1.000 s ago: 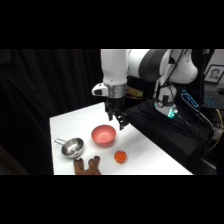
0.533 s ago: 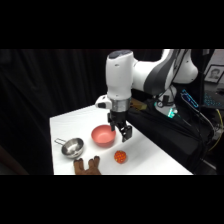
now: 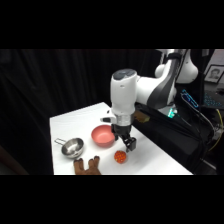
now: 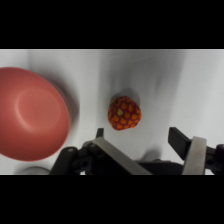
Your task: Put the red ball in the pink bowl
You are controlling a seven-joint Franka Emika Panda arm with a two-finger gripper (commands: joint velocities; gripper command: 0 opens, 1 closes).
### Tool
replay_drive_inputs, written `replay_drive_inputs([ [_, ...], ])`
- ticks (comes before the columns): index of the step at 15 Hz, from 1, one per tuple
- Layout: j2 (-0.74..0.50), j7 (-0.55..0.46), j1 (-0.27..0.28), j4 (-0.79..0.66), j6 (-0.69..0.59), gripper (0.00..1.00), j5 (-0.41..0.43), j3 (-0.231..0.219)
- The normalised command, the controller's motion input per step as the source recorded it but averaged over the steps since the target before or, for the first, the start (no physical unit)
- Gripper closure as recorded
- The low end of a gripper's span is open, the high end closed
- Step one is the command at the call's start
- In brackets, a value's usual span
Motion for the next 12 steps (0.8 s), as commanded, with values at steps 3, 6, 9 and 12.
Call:
replay_drive_inputs([
  [3,0.2,0.1,0.097,0.11,0.21,0.0,0.0,-0.03],
  [6,0.22,0.1,0.101,0.13,0.19,0.0,-0.01,-0.061],
  [9,0.23,0.08,0.097,0.15,0.16,0.0,-0.019,-0.1],
  [12,0.19,0.11,0.117,0.16,0.15,0.0,-0.057,-0.147],
])
